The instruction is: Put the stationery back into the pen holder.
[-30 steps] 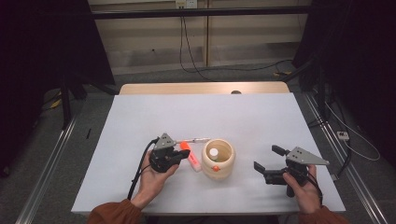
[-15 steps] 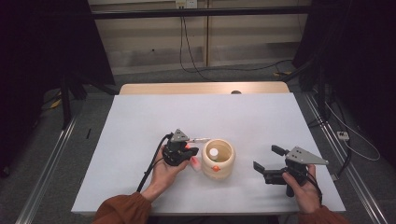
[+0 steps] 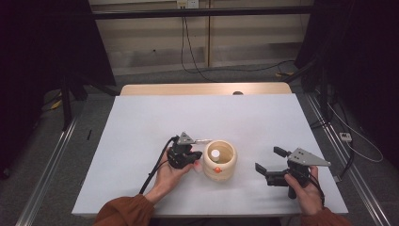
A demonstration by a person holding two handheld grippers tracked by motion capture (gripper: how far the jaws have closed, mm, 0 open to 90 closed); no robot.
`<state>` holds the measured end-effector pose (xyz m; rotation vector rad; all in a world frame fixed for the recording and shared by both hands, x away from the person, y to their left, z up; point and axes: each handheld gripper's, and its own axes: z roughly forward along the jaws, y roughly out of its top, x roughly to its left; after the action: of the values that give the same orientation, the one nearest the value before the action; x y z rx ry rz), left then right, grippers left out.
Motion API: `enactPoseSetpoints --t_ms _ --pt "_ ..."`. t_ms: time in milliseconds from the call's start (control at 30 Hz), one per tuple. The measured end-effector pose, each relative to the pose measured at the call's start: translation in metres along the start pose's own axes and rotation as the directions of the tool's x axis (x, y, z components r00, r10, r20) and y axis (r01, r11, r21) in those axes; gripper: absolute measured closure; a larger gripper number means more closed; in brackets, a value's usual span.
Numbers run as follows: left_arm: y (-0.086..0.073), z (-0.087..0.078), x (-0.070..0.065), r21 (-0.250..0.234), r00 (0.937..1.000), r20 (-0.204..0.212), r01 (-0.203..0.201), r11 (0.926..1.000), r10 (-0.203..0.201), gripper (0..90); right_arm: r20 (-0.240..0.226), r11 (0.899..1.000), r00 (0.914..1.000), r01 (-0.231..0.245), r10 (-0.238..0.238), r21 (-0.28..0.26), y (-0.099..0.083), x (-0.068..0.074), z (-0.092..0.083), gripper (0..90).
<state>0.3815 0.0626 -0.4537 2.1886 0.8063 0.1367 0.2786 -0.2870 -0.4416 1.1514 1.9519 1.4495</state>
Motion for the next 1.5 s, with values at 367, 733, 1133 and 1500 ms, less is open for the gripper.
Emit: enactPoseSetpoints --t_ms 367,733,1133,1500 --pt "-0.001 0.000 0.000 0.026 0.9999 0.015 0.000 0.9997 0.000 90.0 0.004 1.000 1.0000 -0.005 0.005 -0.005 0.000 0.000 -0.001 2.7" --pt "-0.012 -0.010 -0.001 0.078 0.9988 0.048 0.000 0.9969 -0.004 90.0 -0.004 1.000 1.0000 0.001 -0.001 -0.003 0.000 0.000 -0.001 2.7" --pt "-0.022 -0.022 -0.001 0.100 0.9967 0.081 0.000 0.9950 -0.008 89.0 -0.001 1.000 1.0000 -0.003 0.003 -0.003 0.000 0.000 -0.001 2.7" --pt "-0.032 -0.035 0.000 0.118 0.9956 0.093 -0.009 0.9929 -0.002 89.7 0.001 1.000 1.0000 -0.001 0.001 -0.001 0.000 0.000 0.000 2.7"
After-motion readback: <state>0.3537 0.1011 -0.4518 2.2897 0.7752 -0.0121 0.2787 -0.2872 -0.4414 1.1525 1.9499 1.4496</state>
